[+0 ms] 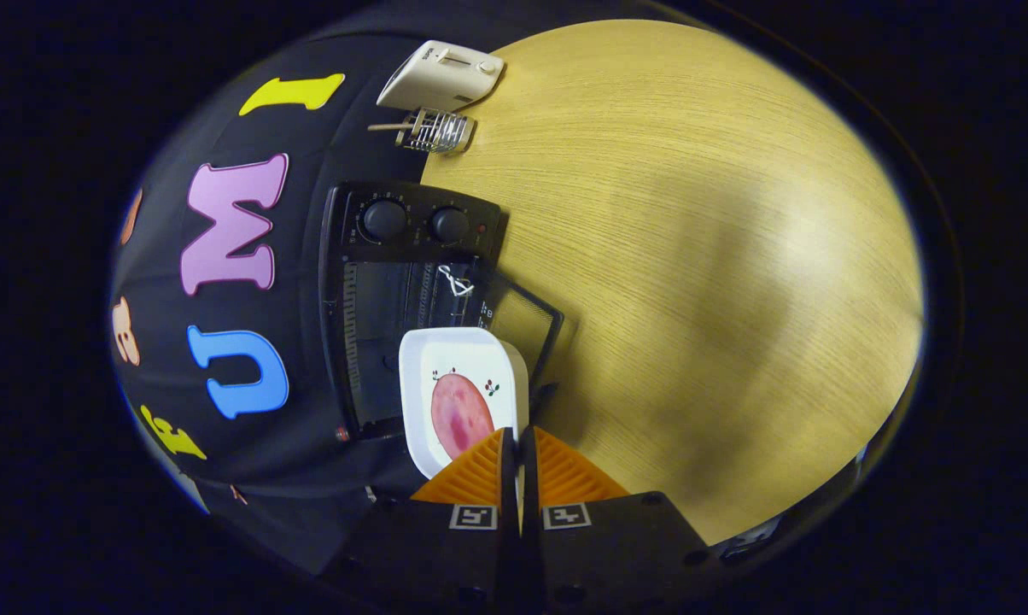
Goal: Open the toaster oven, put the food inside, and close the toaster oven door.
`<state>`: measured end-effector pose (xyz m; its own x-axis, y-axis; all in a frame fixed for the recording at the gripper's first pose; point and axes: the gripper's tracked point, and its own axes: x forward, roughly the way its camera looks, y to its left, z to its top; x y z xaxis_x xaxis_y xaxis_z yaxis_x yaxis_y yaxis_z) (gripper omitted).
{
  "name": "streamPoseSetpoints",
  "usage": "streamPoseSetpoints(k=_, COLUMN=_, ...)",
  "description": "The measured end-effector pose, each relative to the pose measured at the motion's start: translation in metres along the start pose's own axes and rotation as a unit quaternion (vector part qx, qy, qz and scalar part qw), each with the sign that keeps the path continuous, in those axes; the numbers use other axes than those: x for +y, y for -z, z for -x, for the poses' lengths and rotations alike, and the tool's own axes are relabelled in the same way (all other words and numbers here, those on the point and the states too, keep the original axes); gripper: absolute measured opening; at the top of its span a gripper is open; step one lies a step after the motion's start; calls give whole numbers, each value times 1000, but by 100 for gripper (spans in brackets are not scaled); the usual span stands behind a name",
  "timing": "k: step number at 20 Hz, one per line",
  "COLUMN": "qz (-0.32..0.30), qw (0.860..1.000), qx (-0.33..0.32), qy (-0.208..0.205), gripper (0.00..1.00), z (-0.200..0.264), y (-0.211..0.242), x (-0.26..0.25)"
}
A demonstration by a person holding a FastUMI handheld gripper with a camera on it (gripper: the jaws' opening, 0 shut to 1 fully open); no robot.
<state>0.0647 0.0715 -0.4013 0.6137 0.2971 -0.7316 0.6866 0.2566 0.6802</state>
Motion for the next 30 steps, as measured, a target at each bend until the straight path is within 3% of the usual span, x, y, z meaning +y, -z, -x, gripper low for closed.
streamPoseSetpoints(k=8, qz=-88, qw=992, qx=-94, qy=-6, gripper=5, z=-65, y=-4, x=57)
streamPoseSetpoints(k=16, qz=-118, qw=984, qx=-131, qy=-2, gripper=5, z=-127, y=-9, x=96)
streamPoseSetpoints(k=30, qz=-116, qw=983, qx=-141, qy=21, gripper=6, z=-146, y=-7, x=97)
